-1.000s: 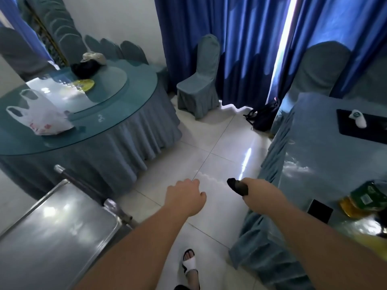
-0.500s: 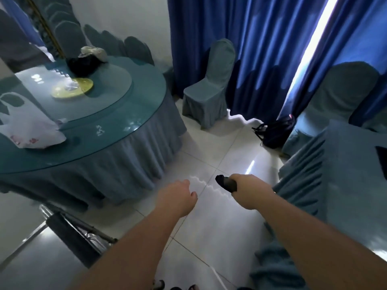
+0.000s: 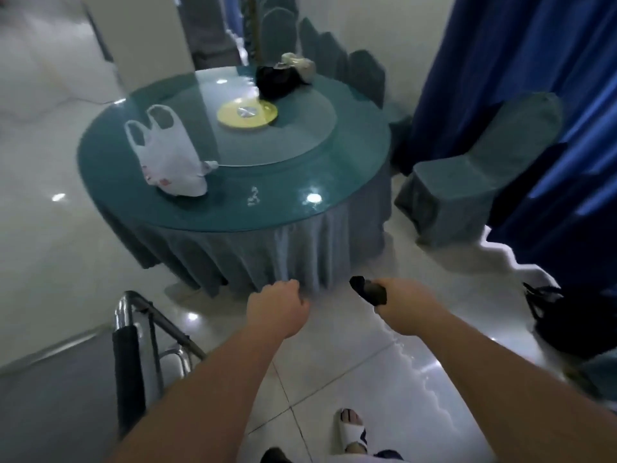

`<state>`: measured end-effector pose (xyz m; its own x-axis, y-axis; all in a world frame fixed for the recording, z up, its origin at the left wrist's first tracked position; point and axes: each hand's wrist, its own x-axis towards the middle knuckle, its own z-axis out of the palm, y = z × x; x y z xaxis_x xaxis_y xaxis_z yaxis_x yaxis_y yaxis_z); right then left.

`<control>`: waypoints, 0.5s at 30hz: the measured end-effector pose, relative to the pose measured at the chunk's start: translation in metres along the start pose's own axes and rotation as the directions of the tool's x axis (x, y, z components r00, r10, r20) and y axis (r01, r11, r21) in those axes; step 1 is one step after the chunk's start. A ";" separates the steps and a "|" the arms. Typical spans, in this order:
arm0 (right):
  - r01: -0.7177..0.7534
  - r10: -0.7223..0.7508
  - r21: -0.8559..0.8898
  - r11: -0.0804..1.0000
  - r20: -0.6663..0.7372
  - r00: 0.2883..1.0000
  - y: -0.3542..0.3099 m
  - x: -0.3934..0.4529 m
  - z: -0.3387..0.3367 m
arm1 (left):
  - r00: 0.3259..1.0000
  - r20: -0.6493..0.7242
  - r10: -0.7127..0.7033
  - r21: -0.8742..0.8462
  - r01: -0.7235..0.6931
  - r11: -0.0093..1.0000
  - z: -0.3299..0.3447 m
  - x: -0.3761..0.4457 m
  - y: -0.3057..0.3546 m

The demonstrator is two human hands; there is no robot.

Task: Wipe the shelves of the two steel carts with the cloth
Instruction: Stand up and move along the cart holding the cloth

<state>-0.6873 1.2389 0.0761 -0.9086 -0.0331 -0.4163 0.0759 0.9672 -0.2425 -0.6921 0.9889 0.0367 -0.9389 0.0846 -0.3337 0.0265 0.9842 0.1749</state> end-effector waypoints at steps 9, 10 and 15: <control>0.318 -0.288 -0.143 0.937 0.196 0.937 -0.089 0.144 -0.032 | 0.915 -0.054 -0.400 -0.097 0.394 0.914 -0.025 0.014 -0.068; 0.366 -0.329 -0.147 0.919 0.223 0.917 -0.109 0.154 -0.028 | 0.892 -0.053 -0.449 -0.123 0.440 0.889 -0.026 0.012 -0.084; 0.565 -0.501 -0.143 0.813 0.322 0.803 -0.228 0.190 -0.009 | 0.734 -0.074 -0.675 -0.309 0.627 0.715 -0.036 0.013 -0.173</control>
<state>-0.8812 1.0141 0.0606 -0.6357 -0.5926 -0.4947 -0.5100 0.8035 -0.3070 -0.7214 0.8140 0.0358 -0.7325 -0.6140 -0.2940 -0.6755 0.7089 0.2026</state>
